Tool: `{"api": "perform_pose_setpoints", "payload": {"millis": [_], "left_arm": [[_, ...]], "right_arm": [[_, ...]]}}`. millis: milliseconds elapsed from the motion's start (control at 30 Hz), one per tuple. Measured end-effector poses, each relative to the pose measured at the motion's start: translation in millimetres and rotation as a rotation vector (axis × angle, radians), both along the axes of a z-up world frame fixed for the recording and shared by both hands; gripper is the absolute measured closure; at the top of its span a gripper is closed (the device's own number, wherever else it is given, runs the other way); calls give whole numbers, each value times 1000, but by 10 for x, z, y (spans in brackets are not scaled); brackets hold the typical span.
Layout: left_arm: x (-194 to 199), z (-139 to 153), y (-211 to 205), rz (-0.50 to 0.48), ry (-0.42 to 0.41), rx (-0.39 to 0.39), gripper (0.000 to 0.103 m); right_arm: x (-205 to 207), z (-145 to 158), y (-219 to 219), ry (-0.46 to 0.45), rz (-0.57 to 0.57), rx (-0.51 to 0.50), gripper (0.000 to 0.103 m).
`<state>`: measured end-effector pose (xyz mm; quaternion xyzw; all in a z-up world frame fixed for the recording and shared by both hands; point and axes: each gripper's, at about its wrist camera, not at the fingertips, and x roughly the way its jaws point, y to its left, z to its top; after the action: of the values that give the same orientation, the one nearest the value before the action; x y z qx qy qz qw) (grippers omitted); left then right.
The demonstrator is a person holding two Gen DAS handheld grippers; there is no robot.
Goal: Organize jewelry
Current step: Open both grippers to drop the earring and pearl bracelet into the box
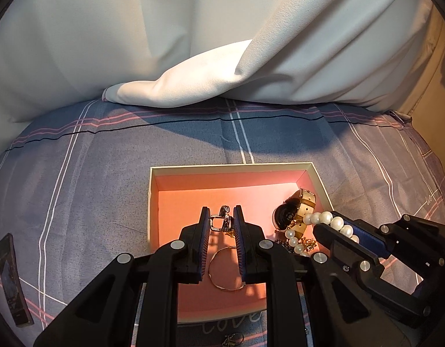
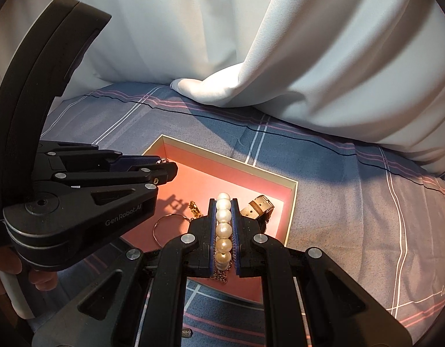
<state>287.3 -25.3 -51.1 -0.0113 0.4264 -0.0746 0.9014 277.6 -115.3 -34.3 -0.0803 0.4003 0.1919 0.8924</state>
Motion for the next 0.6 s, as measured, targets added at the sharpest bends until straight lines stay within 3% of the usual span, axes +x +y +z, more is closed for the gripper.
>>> {"api": "perform_pose_setpoints", "payload": {"millis": [233,467,533,567,600], "left_arm": [[137,-86,0,16,58,-17,87],[147,-95,-34,17,63,3,86],[148,-99,-37,22,68,9,71],[147,-92,-32,36,73,12,35],[133,-66,-22,53,59,12,10]], "right_arm": [[2,-129,51,52,23,-29,93],[-12,-119,33,53,19,-27,93],[-19,-119,39,55,21,-41,93],[-21,-130,50,60,24,-58,88],[-33,-131,55,51,18,-78,71]]}}
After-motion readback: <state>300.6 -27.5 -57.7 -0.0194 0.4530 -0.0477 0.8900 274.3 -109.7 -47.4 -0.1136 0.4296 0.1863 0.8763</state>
